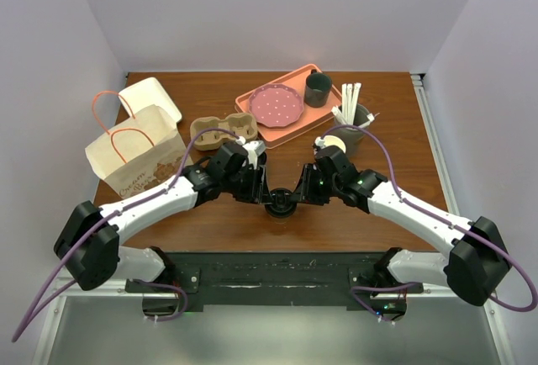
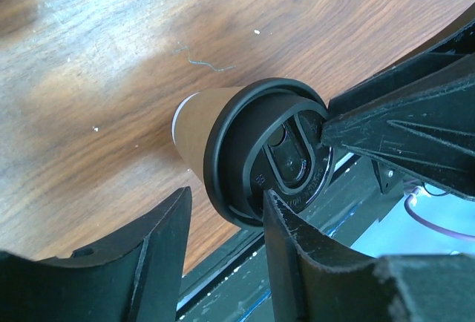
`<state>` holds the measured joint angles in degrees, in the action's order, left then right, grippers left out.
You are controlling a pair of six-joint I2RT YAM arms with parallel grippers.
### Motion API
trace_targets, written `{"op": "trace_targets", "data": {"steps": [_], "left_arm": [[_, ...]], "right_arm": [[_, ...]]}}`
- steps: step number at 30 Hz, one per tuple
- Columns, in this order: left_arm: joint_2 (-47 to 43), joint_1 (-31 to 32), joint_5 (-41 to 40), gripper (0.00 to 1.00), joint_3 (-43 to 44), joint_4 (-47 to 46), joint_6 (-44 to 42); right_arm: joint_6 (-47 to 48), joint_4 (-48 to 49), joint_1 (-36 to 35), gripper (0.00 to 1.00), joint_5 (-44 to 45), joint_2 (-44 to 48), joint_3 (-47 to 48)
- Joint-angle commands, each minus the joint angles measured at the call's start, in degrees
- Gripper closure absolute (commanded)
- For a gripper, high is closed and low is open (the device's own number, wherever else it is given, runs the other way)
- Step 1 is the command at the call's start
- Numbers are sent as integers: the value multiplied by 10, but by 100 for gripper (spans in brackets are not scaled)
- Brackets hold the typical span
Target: Pack the takeout coffee
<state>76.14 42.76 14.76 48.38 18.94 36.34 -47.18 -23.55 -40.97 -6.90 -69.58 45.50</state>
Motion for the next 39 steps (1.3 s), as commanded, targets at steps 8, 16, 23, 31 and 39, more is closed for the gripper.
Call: {"op": "trace_targets", "data": {"steps": [8,16,23,31,39], "left_arm": [[-53,-2,-14,51,9,44,-1],[-49,-2,-1,54,-21,13,8],[-39,-2,-3,56,-33,1,11],[-4,-2,0,57,-43,-26,16],[15,-1,-46,60,-67,19,12]], "right_arm": [[0,-33,-2,71,28,1,-17],[1,-38,-2,71,29,1,-11],[2,-39,-2,71,29,0,-8],[-5,-34,-2,71,24,-1,-14],[-11,-28,-1,71,24,-6,-41]]}}
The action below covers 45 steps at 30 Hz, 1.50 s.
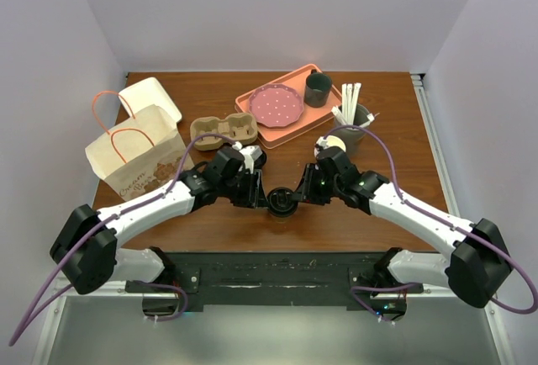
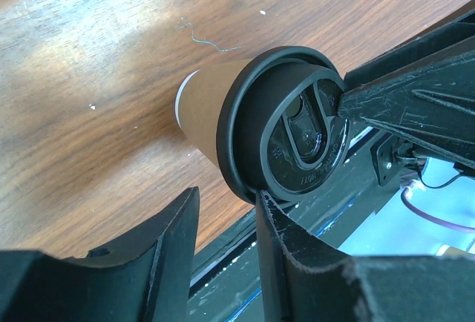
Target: Pack the takeout coffee
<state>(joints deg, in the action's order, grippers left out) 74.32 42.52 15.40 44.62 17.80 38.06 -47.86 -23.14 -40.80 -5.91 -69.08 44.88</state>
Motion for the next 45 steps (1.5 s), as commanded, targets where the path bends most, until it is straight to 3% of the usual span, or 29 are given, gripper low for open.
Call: {"op": "trace_targets", "data": {"steps": [1,9,21,27,32,37,40,41,45], "left_arm": [[35,1,-64,61,-39,33,-4],[34,0,-76,61,-97,15,12],[18,0,-56,57,33,58,-17],[-8,0,-43,53,89,78,-17],[-30,0,-49,47,142,101,-20],[-98,1,-106,43,180,124,-19],[-164,0,-152,27,180,130,-5],[-197,1,-170,1,179,134,1],[-274,1,-200,0,146,124,13]], "right_arm": [[-4,-33,-3,71,17,-13,-39],[-9,-37,-3,73,24,-8,-67],[8,-56,-3,72,31,-4,-15],[30,-116,-3,54,39,17,84],[62,-161,-5,46,54,5,155],[80,-212,-39,38,111,-31,205],[82,-239,-74,30,153,-67,243],[80,-245,-80,30,158,-76,251],[83,-259,-111,34,187,-119,281]]}}
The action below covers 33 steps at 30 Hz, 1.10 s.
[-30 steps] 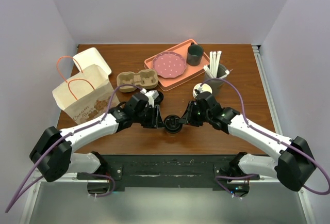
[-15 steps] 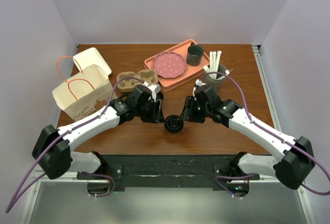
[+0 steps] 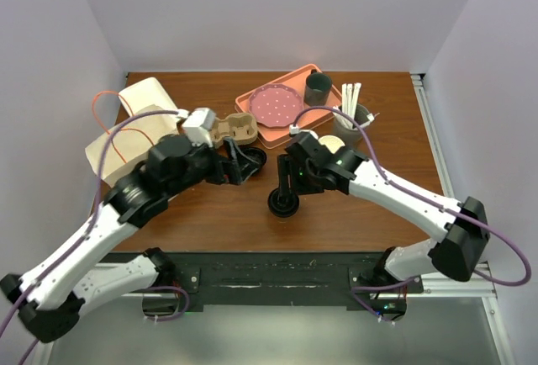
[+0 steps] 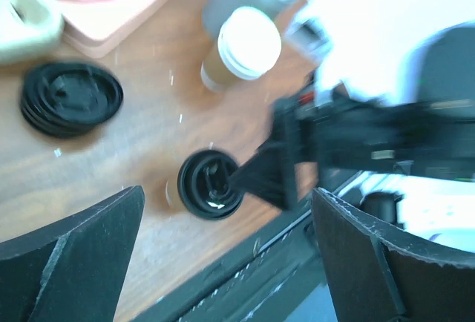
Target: Pack the takeout coffee
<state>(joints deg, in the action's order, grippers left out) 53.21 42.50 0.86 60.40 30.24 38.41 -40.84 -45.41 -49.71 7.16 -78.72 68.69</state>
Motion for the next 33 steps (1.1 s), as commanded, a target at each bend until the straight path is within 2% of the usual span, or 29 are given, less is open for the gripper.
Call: {"op": "trace_targets", "data": {"steps": [1,4,9,14,16,21,27,33], "left_arm": [[-72,0,-49,0,-20,-4,6],[-86,0,-20,0,-60,-20,-13],[3,0,64,0,-78,-52,-83],[98,1,127,19,-86,-104,-119],[124,0,129,22,-92,-120,-125],[183,0,151,34,-95,-129,-154],[244,0,164,36,-100,-144,-171],[272,0,157,37,-96,-147,-172]], "right_arm": [[11,-41,-23,34,55,-33,50],[-9,-56,-24,36,58,-36,56],[-76,-69,-23,43,52,26,8],[-140,16,-23,51,10,137,-114],[-149,49,-21,55,-17,150,-162],[-169,116,-3,57,-70,165,-233],[-177,196,30,59,-128,168,-277],[-167,211,54,59,-150,171,-283]]}}
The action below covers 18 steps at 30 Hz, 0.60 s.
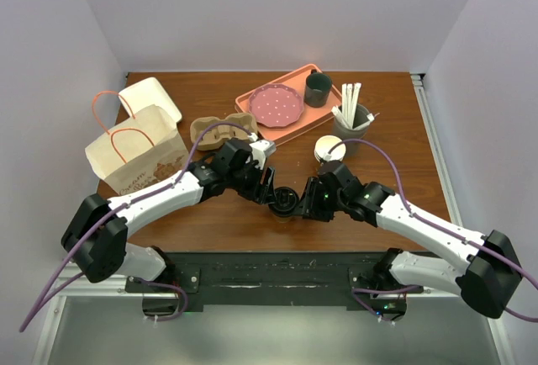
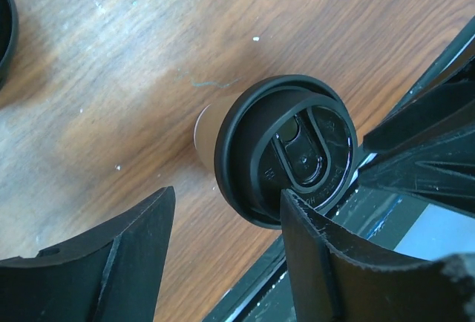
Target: Pack the takeout coffee
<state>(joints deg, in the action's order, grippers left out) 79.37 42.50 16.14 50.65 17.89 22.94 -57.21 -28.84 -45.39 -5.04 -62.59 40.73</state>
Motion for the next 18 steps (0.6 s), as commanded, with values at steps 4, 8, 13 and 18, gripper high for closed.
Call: {"op": "trace_targets", "data": {"steps": [4,8,13,18], "left_arm": [[19,1,0,38,-3,-22,-18],[25,0,-3,39,-9,-23,-20],[37,1,-8,39,-16,-25,-18],[46,0,-11,40,-26,-31,-15]], "right_arm": [[-2,60,26,60,-41,2,-12],[7,50,33,62,-36,-16,-11],[12,20,36,66,-11,-19,-21],[3,1,40,70,17,-11,-44]]}}
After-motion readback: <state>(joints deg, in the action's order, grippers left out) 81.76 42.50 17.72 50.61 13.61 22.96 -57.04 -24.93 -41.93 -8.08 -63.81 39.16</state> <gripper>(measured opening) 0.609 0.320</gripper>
